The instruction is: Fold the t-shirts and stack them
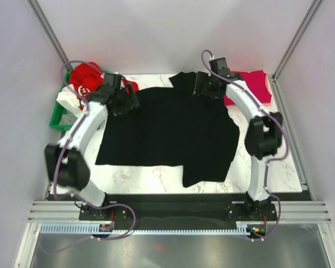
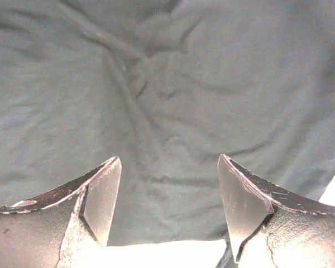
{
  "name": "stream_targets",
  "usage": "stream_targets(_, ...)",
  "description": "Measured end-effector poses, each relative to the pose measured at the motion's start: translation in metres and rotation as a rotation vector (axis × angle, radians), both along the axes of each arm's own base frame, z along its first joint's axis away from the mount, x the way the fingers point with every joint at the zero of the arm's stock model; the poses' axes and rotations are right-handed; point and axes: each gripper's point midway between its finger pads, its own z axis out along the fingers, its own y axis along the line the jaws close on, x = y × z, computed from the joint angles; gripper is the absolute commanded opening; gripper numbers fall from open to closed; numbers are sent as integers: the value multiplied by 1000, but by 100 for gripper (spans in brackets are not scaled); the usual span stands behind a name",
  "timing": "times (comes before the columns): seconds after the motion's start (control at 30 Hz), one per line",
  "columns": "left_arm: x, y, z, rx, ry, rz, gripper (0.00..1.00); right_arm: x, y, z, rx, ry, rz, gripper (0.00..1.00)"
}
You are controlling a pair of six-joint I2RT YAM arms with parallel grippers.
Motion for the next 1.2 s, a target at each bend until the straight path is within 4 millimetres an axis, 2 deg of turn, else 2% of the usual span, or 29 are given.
stream_targets(0.07, -22, 15, 31, -5, -84, 28, 76, -25, 1, 38, 13, -55, 7, 98)
stream_targets(0.13, -52, 36, 48, -9, -140, 78, 75, -63, -5, 75, 29, -118, -5, 98)
stream_targets(0.2, -82, 60, 46, -8, -165, 145, 71, -109, -14, 91, 37, -137, -27, 98)
stream_targets(0.23, -97, 72, 37, 0, -155, 184, 70, -132, -16, 94, 53, -154, -40, 98)
stream_targets(0.27, -110, 82, 26, 1, -147, 221, 70, -157, -19, 91, 68, -156, -50, 98)
stream_targets(0.3, -124, 89, 12, -1, -127, 253, 70, -184, -22, 79, 76, -132, -58, 98)
stream_targets(0.4, -162, 102, -32, -4, -52, 333, 68, -255, -33, 23, 91, -20, -90, 98)
stream_targets(0.47, -181, 109, -53, -16, -23, 386, 65, -294, -49, -17, 86, 68, -145, 97)
stream_targets(0.57, -196, 117, -72, -42, 0, 467, 61, -332, -66, -46, 85, 138, -216, 98)
stream_targets(0.73, -200, 130, -94, -70, 79, 592, 60, -343, -74, -59, 112, 161, -303, 98)
stream_targets(0.77, -201, 136, -102, -73, 104, 626, 56, -345, -75, -63, 112, 174, -320, 98)
stream_targets(0.87, -208, 149, -124, -83, 183, 721, 51, -351, -80, -76, 103, 210, -358, 98)
stream_targets(1.0, -217, 164, -148, -97, 241, 813, 50, -349, -84, -78, 100, 213, -383, 98)
stream_targets(1.07, -216, 166, -155, -99, 244, 824, 50, -346, -84, -78, 103, 205, -379, 98)
stream_targets(1.2, -199, 170, -154, -115, 193, 815, 50, -340, -81, -77, 117, 185, -360, 98)
